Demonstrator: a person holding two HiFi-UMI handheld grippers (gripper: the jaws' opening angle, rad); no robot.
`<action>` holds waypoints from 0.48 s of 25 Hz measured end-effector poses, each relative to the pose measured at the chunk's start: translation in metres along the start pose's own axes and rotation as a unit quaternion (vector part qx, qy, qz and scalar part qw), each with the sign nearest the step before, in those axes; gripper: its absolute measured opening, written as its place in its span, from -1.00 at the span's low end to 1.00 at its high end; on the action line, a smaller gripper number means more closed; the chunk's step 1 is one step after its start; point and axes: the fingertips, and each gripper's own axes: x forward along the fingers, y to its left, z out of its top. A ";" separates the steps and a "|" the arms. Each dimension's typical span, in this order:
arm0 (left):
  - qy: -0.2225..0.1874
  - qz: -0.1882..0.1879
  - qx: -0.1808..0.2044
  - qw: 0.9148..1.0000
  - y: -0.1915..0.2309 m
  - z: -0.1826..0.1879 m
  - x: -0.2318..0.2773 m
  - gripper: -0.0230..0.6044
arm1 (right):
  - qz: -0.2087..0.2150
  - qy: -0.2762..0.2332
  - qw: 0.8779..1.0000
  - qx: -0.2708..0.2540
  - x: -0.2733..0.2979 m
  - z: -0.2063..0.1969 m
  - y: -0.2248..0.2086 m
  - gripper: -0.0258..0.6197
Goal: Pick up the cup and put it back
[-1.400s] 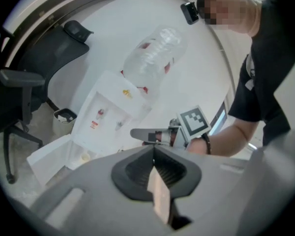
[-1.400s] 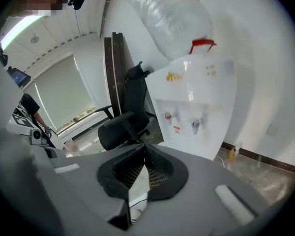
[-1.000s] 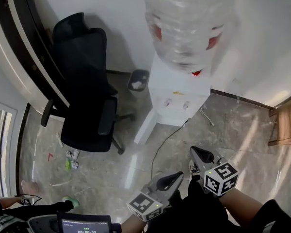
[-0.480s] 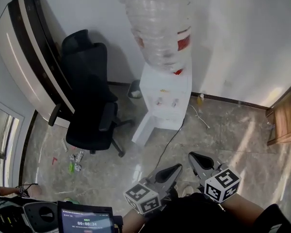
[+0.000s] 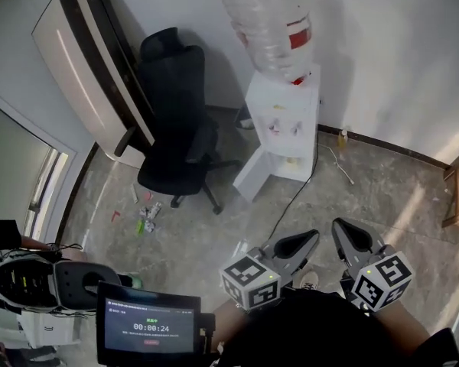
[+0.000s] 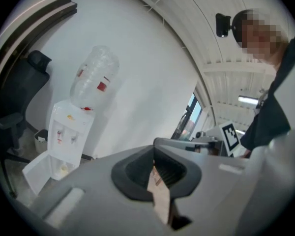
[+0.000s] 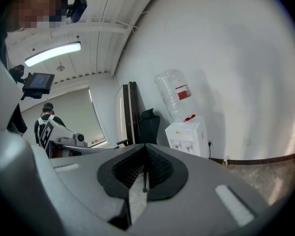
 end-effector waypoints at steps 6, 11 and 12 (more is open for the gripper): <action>-0.002 -0.017 0.027 0.999 -0.017 0.014 -0.009 -0.92 | -0.008 -0.032 0.999 0.006 -0.017 0.018 0.018 -0.90; -0.006 -0.023 0.030 0.999 -0.010 0.029 -0.038 -0.92 | -0.013 -0.040 0.999 0.004 -0.008 0.021 0.044 -0.90; -0.010 -0.015 0.024 1.000 -0.006 0.033 -0.045 -0.92 | -0.011 -0.044 0.999 0.004 -0.005 0.022 0.049 -0.90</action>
